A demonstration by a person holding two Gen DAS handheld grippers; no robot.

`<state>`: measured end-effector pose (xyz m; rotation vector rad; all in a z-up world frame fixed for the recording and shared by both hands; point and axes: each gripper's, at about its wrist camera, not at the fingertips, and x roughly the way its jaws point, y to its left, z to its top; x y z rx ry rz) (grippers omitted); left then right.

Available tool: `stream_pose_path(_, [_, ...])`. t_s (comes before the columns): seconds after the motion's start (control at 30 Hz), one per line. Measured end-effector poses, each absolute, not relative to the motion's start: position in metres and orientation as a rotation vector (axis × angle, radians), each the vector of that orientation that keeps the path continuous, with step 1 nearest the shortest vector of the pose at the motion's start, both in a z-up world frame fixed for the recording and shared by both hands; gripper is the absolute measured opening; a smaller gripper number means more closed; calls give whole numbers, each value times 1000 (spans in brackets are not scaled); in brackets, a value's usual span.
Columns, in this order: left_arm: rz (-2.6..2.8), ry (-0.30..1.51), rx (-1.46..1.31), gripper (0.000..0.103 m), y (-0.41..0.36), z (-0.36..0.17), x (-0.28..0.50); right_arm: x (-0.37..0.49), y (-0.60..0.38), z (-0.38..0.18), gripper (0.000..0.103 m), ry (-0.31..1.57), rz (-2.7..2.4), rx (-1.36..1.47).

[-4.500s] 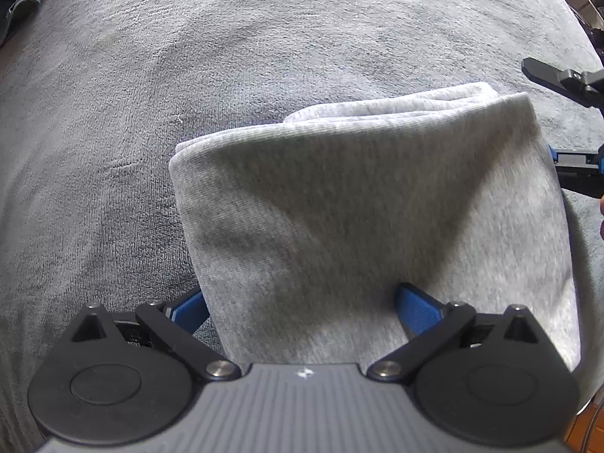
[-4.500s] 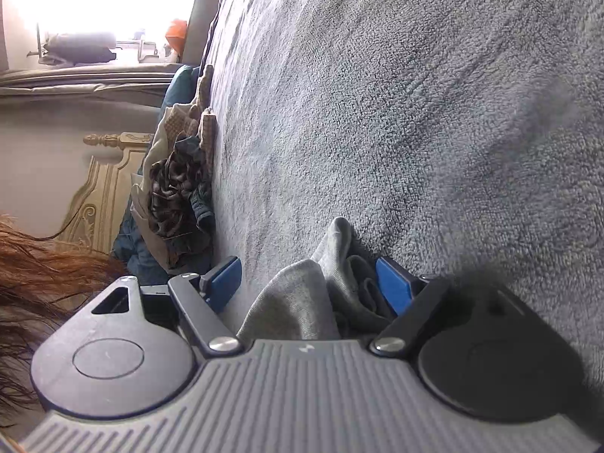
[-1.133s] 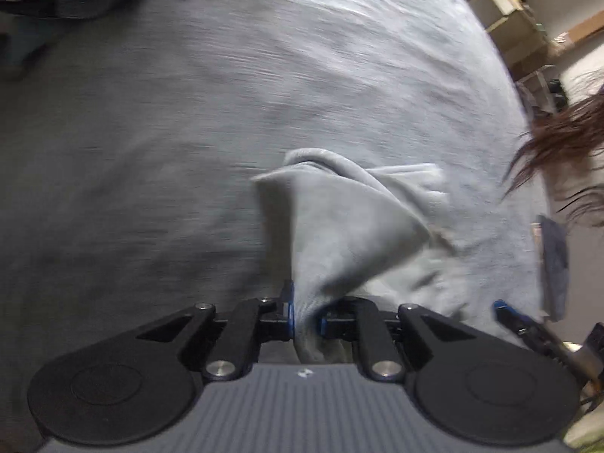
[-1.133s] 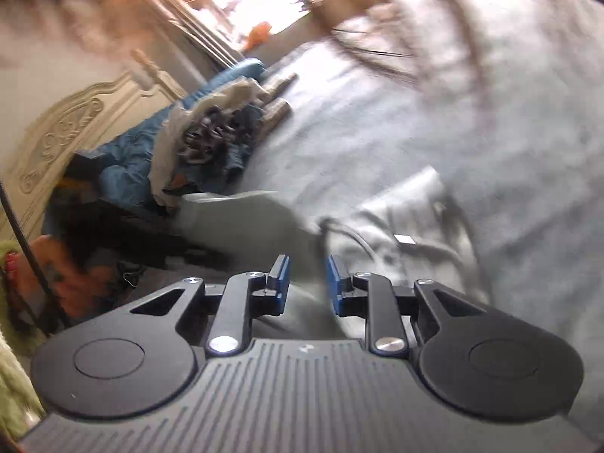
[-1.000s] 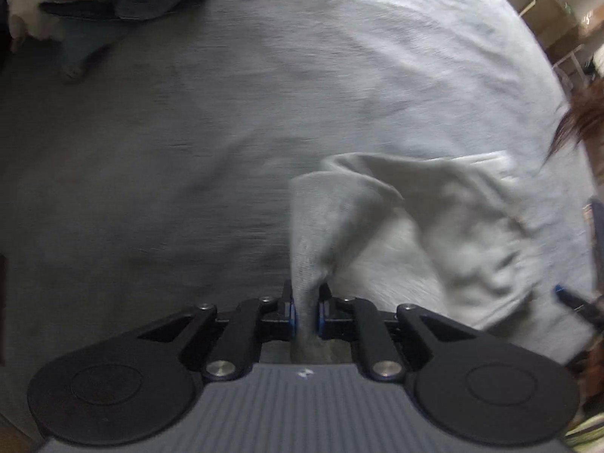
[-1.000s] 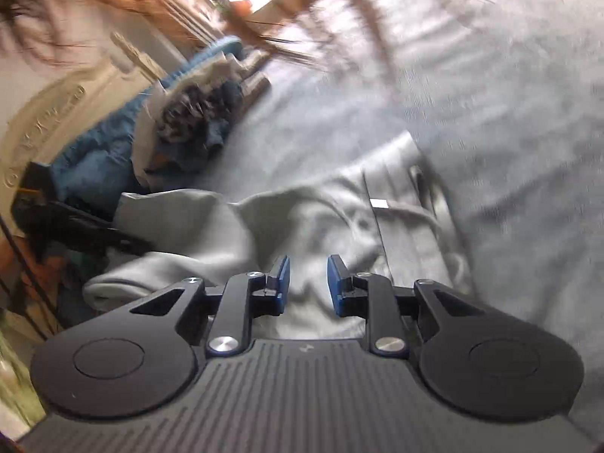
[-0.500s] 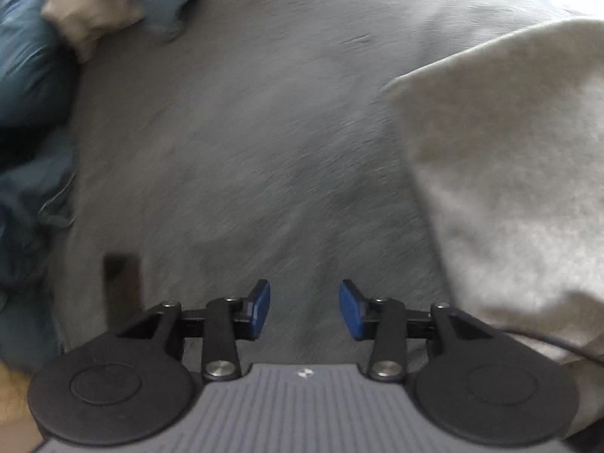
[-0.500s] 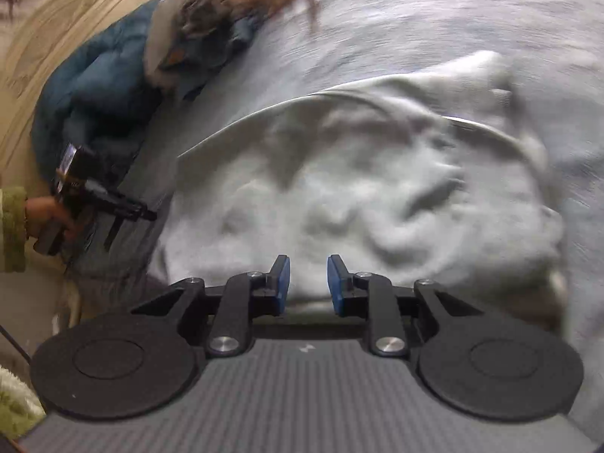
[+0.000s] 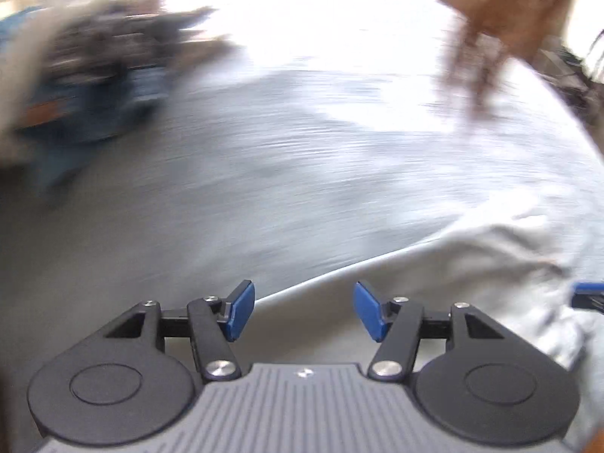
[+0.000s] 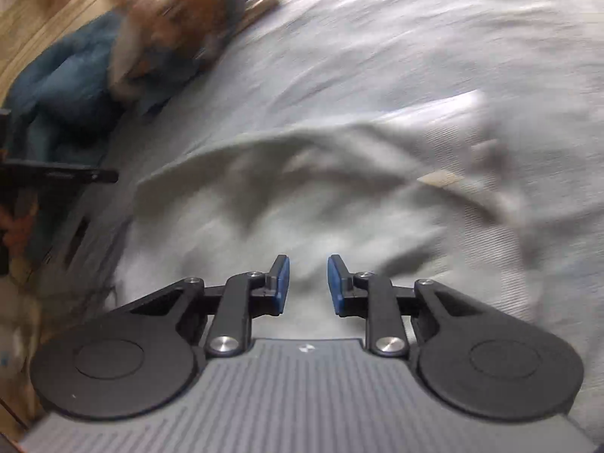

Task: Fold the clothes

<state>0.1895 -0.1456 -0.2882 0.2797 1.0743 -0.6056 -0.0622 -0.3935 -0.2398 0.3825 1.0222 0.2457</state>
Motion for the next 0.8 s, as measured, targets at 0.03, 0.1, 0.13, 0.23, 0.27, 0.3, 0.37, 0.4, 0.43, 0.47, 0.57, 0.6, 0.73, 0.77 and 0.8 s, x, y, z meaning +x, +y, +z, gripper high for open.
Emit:
stream_pose_path(0.03, [-693,1068,294,60,-172,-293,190,-59,-410,-242,28,1011,208,389])
stream_pose_path(0.1, [-853,1059,345,60,-225,-302,189,-52,-440,-248,32,998,141,409])
stream_pose_path(0.13, [-924,1058,379,60,-251,-307,187,-47,-452,-252,32,1000,118,420])
stream_pose_path(0.23, [-1089,1045,468,60,-319,-320,177,-37,-480,-263,33,989,99,450])
stream_pose_path(0.27, [-1139,1042,497,60,-340,-324,173,-34,-486,-266,33,984,104,458])
stream_pose_path(0.3, [-1183,1041,526,59,-356,-329,170,-31,-490,-270,33,983,113,464])
stream_pose_path(0.37, [-1261,1048,578,53,-379,-338,162,-28,-496,-276,33,976,129,474])
stream_pose_path(0.4, [-1296,1057,599,52,-386,-343,159,-27,-498,-278,33,968,147,478])
stream_pose_path(0.43, [-1324,1076,609,52,-392,-347,159,-26,-498,-280,32,962,168,481])
stream_pose_path(0.47, [-1343,1088,623,52,-397,-349,159,-27,-499,-280,32,956,178,484])
stream_pose_path(0.57, [-1386,1133,646,55,-407,-357,164,-34,-505,-284,32,953,193,527])
stream_pose_path(0.6, [-1397,1153,646,57,-409,-359,166,-37,-508,-284,32,954,191,548])
stream_pose_path(0.73, [-1459,1202,647,50,-411,-362,175,-46,-518,-289,32,953,199,597])
stream_pose_path(0.77, [-1476,1193,656,43,-410,-360,176,-47,-519,-290,32,953,201,595])
stream_pose_path(0.8, [-1493,1182,665,36,-409,-358,177,-48,-520,-290,32,953,203,593])
